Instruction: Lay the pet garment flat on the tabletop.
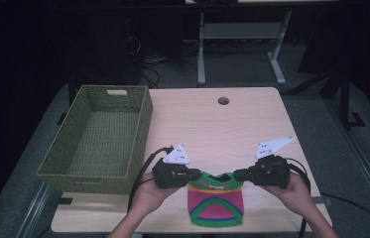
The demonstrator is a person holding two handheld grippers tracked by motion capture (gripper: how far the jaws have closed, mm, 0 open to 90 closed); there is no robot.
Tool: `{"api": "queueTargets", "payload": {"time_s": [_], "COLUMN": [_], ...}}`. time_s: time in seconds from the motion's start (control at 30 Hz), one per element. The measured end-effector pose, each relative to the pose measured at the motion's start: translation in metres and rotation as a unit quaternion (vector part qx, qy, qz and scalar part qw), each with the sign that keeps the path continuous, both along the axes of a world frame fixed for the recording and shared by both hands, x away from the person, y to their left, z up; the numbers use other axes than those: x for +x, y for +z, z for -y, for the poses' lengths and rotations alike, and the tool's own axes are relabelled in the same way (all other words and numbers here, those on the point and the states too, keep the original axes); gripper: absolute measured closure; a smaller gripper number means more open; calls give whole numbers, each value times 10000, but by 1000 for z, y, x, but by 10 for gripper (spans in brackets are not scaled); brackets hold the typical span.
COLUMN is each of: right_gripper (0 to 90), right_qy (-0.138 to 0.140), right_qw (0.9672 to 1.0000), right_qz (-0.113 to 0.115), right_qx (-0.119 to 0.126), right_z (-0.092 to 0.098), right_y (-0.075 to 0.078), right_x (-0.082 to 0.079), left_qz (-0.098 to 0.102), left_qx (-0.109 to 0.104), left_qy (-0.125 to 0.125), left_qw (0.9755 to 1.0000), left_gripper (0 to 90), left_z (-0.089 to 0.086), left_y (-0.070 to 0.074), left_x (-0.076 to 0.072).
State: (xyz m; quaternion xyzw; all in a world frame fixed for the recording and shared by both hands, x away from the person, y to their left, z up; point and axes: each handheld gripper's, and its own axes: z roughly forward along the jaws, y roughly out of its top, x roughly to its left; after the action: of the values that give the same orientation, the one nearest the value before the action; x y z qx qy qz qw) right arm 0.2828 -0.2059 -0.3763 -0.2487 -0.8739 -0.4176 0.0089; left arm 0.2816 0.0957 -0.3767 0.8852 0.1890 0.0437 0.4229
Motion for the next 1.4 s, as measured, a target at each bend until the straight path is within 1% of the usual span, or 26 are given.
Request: {"api": "queueTargets", "payload": {"time_s": [0.1,0.33,0.4,0.43,0.47,0.53,0.57,0.6,0.7,0.83,0.9,0.97,1.03,1.1,1.27,1.3,1.4], "right_gripper": [834,834,834,834,834,834,834,835,835,835,835,835,835,835,834,834,834], "right_qy": [-25,-117,-132,-187,-187,-217,-213,-251,-288,-325,-367,-405,-441,-478,-573,-608,-655], "right_qw": [10000,9999,9999,9998,9998,9997,9997,9996,9995,9994,9993,9991,9990,9988,9982,9980,9977], "right_qz": [-25,-63,-23,-79,-79,-100,-90,-128,-122,-117,-106,-76,-102,-116,-147,-166,-196], "right_qx": [29,60,84,72,72,82,84,75,93,73,51,22,19,9,8,44,34], "right_z": [-1,0,1,2,2,2,2,2,2,1,1,1,1,1,2,2,2], "right_y": [1,0,-1,-1,-1,-2,-2,-2,-2,-2,-2,-3,-3,-4,-6,-7,-8], "right_x": [2,8,11,12,12,13,15,15,17,20,23,25,26,28,33,35,38], "left_qz": [34,3,-3,0,-14,-10,8,22,79,102,60,64,55,94,93,94,132], "left_qx": [8,-65,-79,-79,-106,-90,-117,-142,-150,-147,-194,-211,-230,-205,-229,-221,-213], "left_qy": [11,90,122,141,167,195,236,261,303,354,404,429,479,498,584,591,644], "left_qw": [10000,9999,9999,9999,9998,9998,9997,9996,9994,9992,9990,9988,9986,9985,9980,9980,9976], "left_gripper": [838,838,839,838,838,839,838,838,838,838,838,838,838,838,838,838,838], "left_z": [1,3,3,3,3,3,3,3,5,6,6,6,6,6,6,6,6], "left_y": [0,-2,-2,-3,-3,-3,-4,-4,-4,-5,-6,-7,-8,-9,-11,-11,-13], "left_x": [2,8,10,12,13,15,15,15,15,19,21,23,25,27,32,33,36]}}
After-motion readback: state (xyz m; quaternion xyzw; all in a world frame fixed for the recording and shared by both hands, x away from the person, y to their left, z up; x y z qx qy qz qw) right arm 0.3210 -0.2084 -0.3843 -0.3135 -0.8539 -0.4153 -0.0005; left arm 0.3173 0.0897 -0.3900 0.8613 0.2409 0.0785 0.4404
